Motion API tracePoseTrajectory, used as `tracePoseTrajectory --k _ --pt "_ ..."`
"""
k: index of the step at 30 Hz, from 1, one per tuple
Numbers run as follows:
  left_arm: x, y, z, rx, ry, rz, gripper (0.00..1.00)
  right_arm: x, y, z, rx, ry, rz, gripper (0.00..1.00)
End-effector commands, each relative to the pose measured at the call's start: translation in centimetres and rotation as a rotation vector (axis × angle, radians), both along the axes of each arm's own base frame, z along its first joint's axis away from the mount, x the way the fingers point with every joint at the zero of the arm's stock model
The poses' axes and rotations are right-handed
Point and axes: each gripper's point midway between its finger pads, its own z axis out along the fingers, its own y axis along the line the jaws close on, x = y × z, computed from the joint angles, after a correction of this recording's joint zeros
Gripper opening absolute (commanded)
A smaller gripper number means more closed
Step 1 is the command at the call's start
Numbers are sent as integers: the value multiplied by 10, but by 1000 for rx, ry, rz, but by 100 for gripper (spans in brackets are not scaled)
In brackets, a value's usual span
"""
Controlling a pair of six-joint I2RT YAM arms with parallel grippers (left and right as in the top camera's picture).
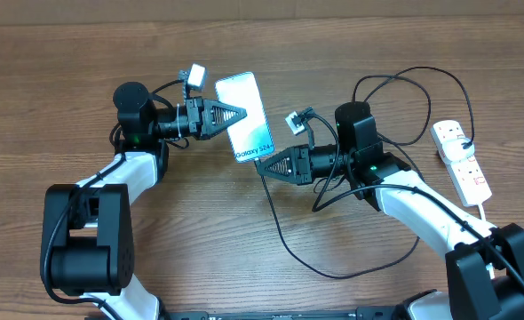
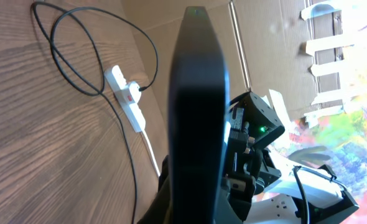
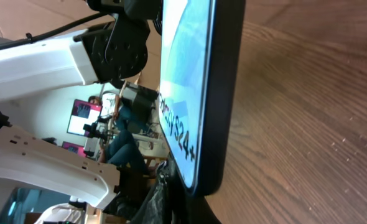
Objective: Plug charger to phone and switch on socket
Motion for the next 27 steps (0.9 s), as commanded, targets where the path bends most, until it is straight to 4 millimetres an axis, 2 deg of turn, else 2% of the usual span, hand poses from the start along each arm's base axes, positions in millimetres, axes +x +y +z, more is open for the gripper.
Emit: tracePoseTrajectory --k 1,7,13,18,20,24,27 --pt "-7 -8 7 -2 -46 -67 4 8 1 2 2 -45 -26 4" --pt "-12 -16 9 -2 -79 -90 4 9 1 3 2 -55 -32 4" --pt "-11 -11 9 -1 -92 -89 4 1 0 -5 -17 16 -14 20" --pt "-7 -2 9 3 -127 -64 4 -11 -2 -10 -23 87 20 23" --pt "-5 2 9 7 -159 -54 4 -13 -2 -8 -14 92 35 23" --pt "-4 4 8 13 -217 -48 4 -19 -2 -1 9 75 65 37" --pt "-3 4 8 14 -221 -43 4 -20 -3 5 12 28 68 41"
